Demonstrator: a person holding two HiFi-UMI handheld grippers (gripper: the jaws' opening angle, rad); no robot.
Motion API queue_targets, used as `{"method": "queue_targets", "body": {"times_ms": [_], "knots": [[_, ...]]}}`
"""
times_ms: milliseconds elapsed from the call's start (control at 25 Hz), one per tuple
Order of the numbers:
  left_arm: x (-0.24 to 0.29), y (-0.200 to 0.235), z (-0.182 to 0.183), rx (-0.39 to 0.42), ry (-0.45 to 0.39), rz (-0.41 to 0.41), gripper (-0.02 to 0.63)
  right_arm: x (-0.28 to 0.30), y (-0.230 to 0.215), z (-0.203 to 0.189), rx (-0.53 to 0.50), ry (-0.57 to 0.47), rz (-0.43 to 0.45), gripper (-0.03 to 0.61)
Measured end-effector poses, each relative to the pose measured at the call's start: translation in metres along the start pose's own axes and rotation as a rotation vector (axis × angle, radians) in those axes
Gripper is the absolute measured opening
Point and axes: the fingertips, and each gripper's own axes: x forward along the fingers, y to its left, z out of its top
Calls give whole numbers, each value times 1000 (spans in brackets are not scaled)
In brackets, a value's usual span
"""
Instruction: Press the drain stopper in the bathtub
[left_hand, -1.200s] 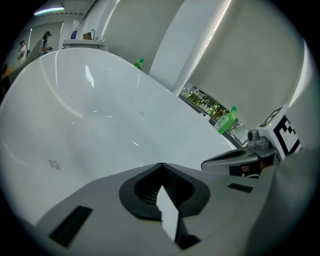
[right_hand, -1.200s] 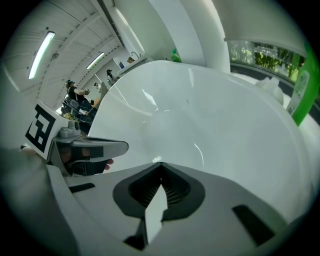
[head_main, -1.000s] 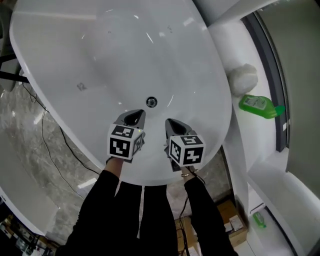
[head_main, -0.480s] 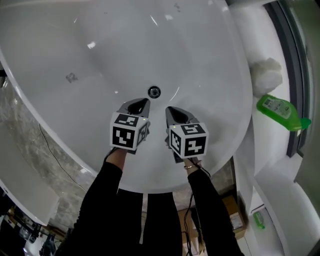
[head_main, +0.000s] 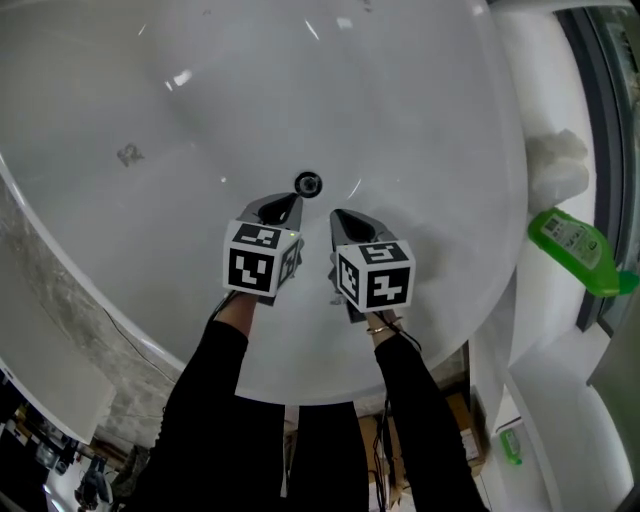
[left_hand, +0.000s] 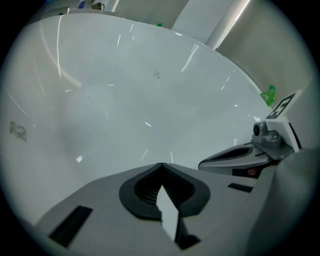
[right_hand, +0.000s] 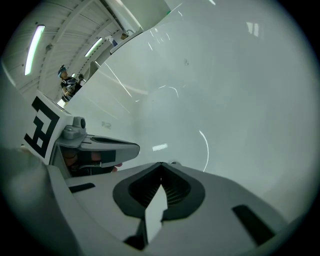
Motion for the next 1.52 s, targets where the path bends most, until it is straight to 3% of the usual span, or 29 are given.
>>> {"method": "queue_targets", "body": {"times_ms": [840,1520], "knots": [[62,40,-40,-61,71,-24,8,66,-20,-19,-33,95,31,2],[105,29,-63,-57,99,-8,8,77,-45,-37,-21,104,44,2]]}}
